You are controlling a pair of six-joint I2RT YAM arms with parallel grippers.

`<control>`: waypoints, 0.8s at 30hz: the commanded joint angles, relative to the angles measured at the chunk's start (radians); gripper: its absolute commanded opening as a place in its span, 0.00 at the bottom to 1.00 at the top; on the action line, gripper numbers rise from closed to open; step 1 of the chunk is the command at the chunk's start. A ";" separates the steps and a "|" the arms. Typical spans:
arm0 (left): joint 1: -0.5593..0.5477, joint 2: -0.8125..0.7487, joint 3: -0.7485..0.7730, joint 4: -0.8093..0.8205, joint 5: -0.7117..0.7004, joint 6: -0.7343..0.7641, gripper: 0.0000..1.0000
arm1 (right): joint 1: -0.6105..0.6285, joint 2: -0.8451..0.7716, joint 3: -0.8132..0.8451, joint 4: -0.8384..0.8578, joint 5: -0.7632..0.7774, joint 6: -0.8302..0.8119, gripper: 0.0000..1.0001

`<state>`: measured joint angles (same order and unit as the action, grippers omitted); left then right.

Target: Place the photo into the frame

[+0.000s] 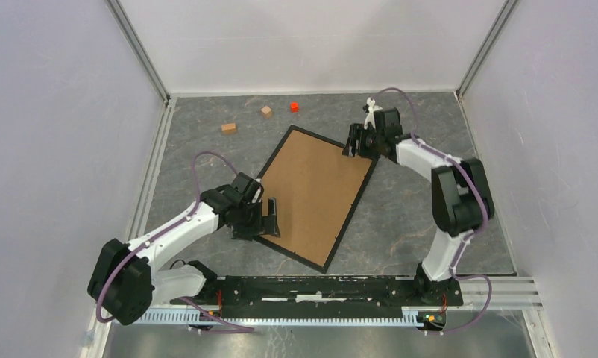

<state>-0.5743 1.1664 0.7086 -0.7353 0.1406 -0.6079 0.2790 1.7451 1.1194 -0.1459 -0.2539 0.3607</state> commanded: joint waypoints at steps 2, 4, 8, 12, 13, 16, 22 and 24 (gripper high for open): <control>-0.028 -0.005 -0.062 0.168 0.088 -0.122 1.00 | -0.040 0.199 0.224 -0.036 -0.040 -0.061 0.69; -0.030 0.019 -0.086 0.214 0.109 -0.133 1.00 | -0.045 0.256 0.276 -0.053 -0.043 -0.074 0.69; -0.036 0.081 -0.100 0.254 0.123 -0.137 0.99 | -0.057 0.315 0.310 -0.051 -0.041 -0.084 0.69; -0.035 0.133 -0.109 0.270 0.101 -0.133 0.99 | -0.059 0.334 0.292 -0.068 -0.053 -0.099 0.68; -0.035 0.145 -0.108 0.270 0.090 -0.133 0.99 | -0.060 0.326 0.274 -0.074 -0.055 -0.100 0.68; -0.036 0.194 -0.087 0.271 0.062 -0.122 0.99 | -0.061 0.252 0.158 -0.056 -0.060 -0.089 0.68; -0.003 0.295 0.035 0.228 -0.045 -0.087 0.87 | -0.061 0.026 -0.170 0.013 -0.081 -0.066 0.67; 0.037 0.320 0.078 0.211 -0.068 -0.067 0.83 | -0.061 -0.056 -0.287 0.048 -0.110 -0.050 0.67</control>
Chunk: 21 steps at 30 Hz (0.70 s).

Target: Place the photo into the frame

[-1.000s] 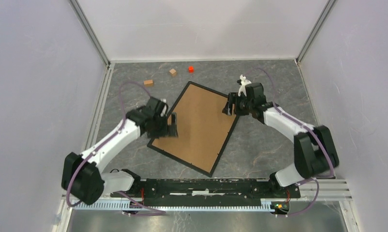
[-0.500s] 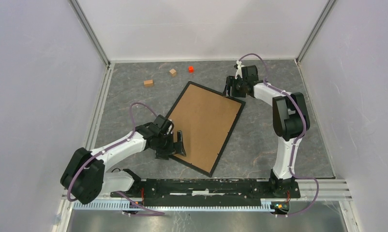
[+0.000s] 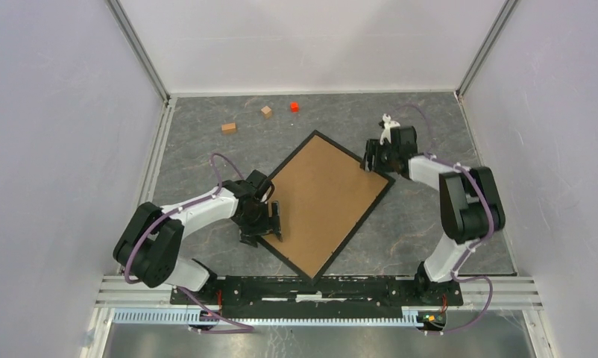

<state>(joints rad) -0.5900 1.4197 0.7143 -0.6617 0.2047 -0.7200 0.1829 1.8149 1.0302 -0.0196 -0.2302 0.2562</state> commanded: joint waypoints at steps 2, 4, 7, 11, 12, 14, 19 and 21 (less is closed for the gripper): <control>0.113 0.093 0.113 0.124 -0.132 0.072 0.75 | 0.037 -0.202 -0.320 -0.029 -0.174 0.085 0.66; 0.176 0.117 0.142 0.124 -0.107 0.103 0.66 | 0.041 -0.278 -0.438 0.012 -0.210 0.117 0.66; 0.218 0.155 0.175 0.116 -0.099 0.140 0.53 | 0.042 -0.383 -0.570 0.059 -0.231 0.146 0.66; 0.226 0.200 0.198 0.108 -0.086 0.151 0.37 | 0.042 -0.468 -0.588 -0.013 -0.218 0.125 0.66; 0.226 0.207 0.202 0.106 -0.089 0.149 0.34 | 0.044 -0.486 -0.578 -0.033 -0.212 0.116 0.66; 0.227 0.218 0.228 0.086 -0.114 0.156 0.29 | 0.045 -0.515 -0.562 -0.070 -0.215 0.107 0.66; 0.228 0.325 0.377 -0.037 -0.146 0.308 0.09 | 0.072 -0.561 -0.576 -0.079 -0.300 0.137 0.66; 0.228 0.407 0.461 -0.139 -0.201 0.383 0.02 | 0.083 -0.563 -0.595 -0.053 -0.355 0.157 0.66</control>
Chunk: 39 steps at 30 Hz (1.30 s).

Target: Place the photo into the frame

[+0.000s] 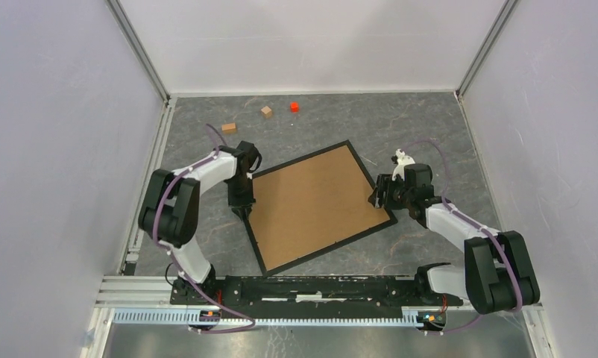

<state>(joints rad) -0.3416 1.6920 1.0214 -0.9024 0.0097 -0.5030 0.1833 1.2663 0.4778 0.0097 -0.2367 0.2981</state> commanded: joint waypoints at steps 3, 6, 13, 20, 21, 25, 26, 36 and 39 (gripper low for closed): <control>-0.017 0.169 0.194 0.059 -0.107 0.243 0.02 | 0.081 -0.014 0.007 -0.159 -0.290 0.039 0.66; -0.015 0.152 0.190 0.069 -0.146 0.265 0.02 | 0.063 0.026 0.136 -0.320 -0.109 -0.069 0.68; -0.015 0.113 0.144 0.109 -0.149 0.270 0.02 | -0.005 0.172 0.305 -0.421 -0.204 -0.143 0.53; -0.015 0.112 0.140 0.110 -0.140 0.262 0.02 | -0.040 0.213 0.340 -0.418 -0.180 -0.145 0.41; -0.015 0.110 0.141 0.110 -0.139 0.262 0.02 | -0.042 0.214 0.340 -0.416 -0.165 -0.149 0.39; -0.016 0.115 0.140 0.100 -0.146 0.261 0.02 | -0.054 0.200 0.342 -0.414 -0.112 -0.161 0.36; -0.015 0.114 0.139 0.100 -0.145 0.258 0.02 | -0.056 0.200 0.341 -0.414 -0.104 -0.162 0.36; -0.014 0.108 0.135 0.100 -0.143 0.253 0.02 | -0.075 0.231 0.340 -0.396 -0.096 -0.174 0.24; -0.015 0.109 0.137 0.100 -0.136 0.251 0.02 | -0.077 0.246 0.340 -0.391 -0.100 -0.173 0.24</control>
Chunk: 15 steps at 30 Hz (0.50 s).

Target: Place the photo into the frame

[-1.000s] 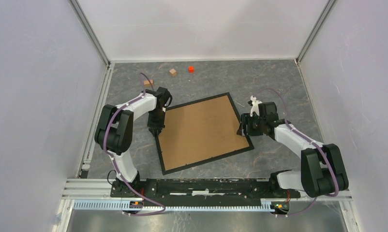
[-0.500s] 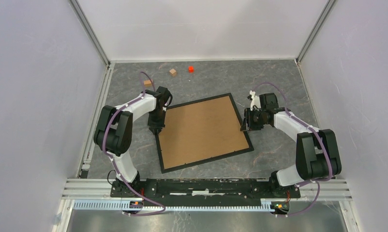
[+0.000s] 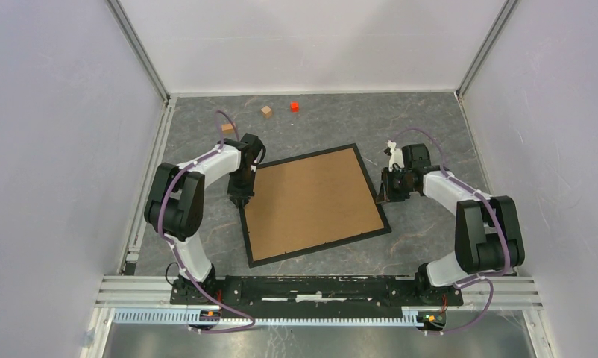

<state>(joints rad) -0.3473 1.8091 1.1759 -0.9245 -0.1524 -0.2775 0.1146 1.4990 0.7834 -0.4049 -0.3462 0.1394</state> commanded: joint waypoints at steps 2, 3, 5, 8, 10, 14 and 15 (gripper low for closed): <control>-0.009 -0.011 -0.018 0.122 0.026 0.026 0.02 | -0.008 0.024 0.029 0.032 -0.004 -0.014 0.24; -0.010 -0.010 -0.019 0.123 0.026 0.025 0.02 | -0.008 0.029 0.023 0.039 -0.010 -0.014 0.24; -0.009 -0.010 -0.020 0.123 0.031 0.023 0.02 | -0.008 0.037 0.015 0.047 -0.021 -0.013 0.24; -0.010 -0.009 -0.020 0.124 0.036 0.020 0.02 | -0.009 0.046 0.003 0.052 -0.027 -0.011 0.23; -0.010 -0.011 -0.021 0.125 0.040 0.020 0.02 | -0.008 0.051 -0.006 0.055 -0.027 -0.010 0.23; -0.011 -0.012 -0.022 0.126 0.048 0.018 0.02 | -0.007 0.079 -0.029 0.053 0.000 -0.011 0.23; -0.011 -0.013 -0.023 0.129 0.050 0.017 0.02 | -0.008 0.094 -0.029 0.047 0.009 -0.013 0.23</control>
<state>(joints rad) -0.3473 1.8050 1.1713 -0.9195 -0.1509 -0.2775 0.1043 1.5356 0.7830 -0.3786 -0.3767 0.1402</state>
